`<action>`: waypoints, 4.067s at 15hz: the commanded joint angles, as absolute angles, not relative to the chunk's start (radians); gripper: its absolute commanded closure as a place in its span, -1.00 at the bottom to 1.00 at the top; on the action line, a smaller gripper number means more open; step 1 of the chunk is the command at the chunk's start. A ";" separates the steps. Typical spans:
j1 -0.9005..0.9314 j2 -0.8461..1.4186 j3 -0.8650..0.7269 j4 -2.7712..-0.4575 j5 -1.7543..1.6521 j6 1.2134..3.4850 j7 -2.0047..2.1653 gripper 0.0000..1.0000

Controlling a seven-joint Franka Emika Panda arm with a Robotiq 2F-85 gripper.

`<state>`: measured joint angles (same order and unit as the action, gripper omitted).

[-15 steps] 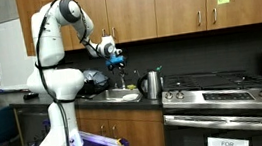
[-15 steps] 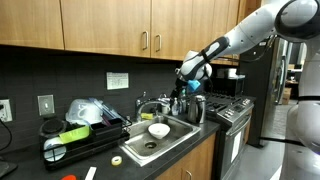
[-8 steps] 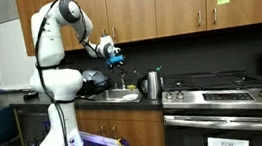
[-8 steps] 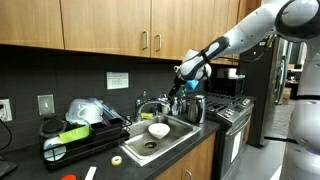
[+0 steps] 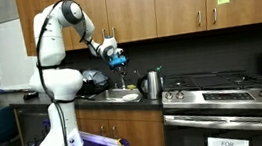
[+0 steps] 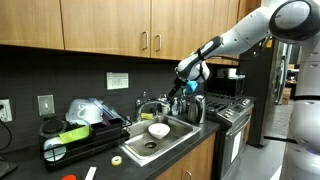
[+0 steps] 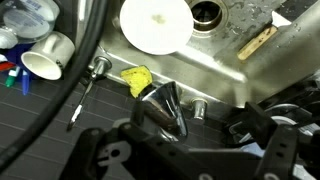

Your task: Move the faucet to the left

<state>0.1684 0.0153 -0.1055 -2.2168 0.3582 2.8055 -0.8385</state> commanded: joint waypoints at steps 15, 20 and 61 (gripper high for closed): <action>0.108 0.174 -0.105 -1.959 0.647 2.615 -1.198 -1.00; 0.011 0.170 0.001 -1.975 0.599 2.630 -1.149 -1.00; -0.091 0.140 0.051 -1.985 0.682 2.571 -1.439 -1.00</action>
<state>-0.0801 0.1204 0.0363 -2.0233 0.6228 2.5973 -1.3584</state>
